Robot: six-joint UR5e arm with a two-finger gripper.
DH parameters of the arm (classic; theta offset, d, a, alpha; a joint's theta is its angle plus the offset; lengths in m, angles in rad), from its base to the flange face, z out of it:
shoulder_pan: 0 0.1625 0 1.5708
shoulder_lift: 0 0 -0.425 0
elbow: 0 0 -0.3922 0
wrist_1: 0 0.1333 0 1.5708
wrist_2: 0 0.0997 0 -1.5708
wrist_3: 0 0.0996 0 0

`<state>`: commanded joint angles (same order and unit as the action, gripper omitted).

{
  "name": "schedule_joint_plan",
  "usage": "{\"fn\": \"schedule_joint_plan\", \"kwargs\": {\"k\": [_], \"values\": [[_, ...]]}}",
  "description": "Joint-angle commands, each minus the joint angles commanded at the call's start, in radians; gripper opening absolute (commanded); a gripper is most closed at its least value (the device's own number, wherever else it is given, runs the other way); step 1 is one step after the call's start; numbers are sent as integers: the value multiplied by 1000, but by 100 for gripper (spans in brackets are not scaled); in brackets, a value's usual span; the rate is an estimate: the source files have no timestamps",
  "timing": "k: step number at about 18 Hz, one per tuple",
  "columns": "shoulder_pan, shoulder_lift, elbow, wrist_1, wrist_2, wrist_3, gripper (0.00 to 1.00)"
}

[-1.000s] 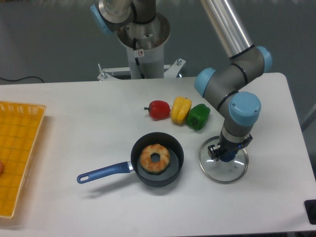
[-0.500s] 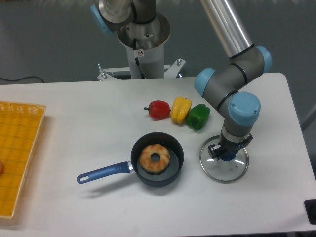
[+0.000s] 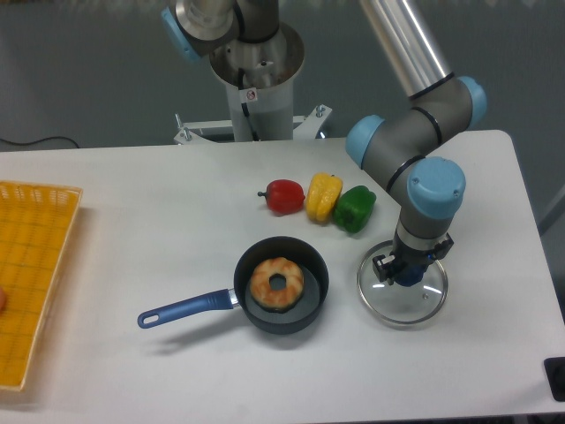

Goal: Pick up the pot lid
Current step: 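Lift the glass lid by its knob up off the table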

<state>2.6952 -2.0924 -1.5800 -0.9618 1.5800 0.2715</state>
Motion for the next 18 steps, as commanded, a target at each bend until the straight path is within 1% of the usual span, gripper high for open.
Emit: {"fn": "schedule_joint_plan", "kwargs": {"k": [2, 14, 18], "values": [[-2, 20, 0, -9, 0, 2, 57], [-26, 110, 8, -169, -8, 5, 57], [-26, 126, 23, -212, -6, 11, 57]]}}
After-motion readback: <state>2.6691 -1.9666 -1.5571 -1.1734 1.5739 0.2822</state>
